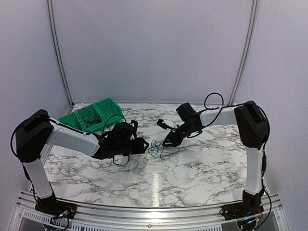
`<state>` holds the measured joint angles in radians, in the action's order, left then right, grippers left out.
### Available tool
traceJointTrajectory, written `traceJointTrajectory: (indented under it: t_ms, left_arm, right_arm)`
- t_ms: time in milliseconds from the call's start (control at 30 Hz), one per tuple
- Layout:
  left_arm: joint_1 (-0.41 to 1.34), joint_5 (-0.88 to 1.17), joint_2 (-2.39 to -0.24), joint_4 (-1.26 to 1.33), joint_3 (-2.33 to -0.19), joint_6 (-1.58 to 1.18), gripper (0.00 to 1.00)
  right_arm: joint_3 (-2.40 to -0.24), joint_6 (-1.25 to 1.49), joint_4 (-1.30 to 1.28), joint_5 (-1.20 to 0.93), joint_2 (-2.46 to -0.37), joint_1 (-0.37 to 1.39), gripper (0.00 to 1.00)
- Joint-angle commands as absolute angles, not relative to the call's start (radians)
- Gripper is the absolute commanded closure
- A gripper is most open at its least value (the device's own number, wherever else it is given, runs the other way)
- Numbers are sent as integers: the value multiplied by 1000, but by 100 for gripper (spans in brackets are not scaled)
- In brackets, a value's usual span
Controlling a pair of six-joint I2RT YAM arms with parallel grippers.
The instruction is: Untangle the cables
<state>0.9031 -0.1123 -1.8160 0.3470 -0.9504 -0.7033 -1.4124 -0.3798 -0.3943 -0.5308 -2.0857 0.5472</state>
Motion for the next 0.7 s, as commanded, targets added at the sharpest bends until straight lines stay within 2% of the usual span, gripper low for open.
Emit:
traceJointTrajectory:
  t_ms: [0, 200, 267, 500, 633, 667]
  left_arm:
    - [913, -112, -1850, 406, -951, -732, 59]
    - [910, -150, -1926, 420, -1030, -719, 58]
    - [907, -141, -1964, 420, -1064, -722, 60]
    - [904, -99, -2047, 421, -1104, -751, 65]
    - [904, -108, -2053, 430, -1088, -759, 71]
    - [904, -116, -2051, 433, -1082, -759, 76]
  right_arm:
    - [-1462, -373, -360, -528, -2122, 559, 71]
    - [-1466, -380, -375, -541, -2138, 565, 95]
    - [-1459, -382, -376, -544, -2131, 565, 100]
    - [-1422, -384, -365, -550, -2082, 564, 100]
    - [-1414, -381, -362, -556, -2078, 565, 100]
    - [-1415, -381, -362, -557, -2079, 565, 100]
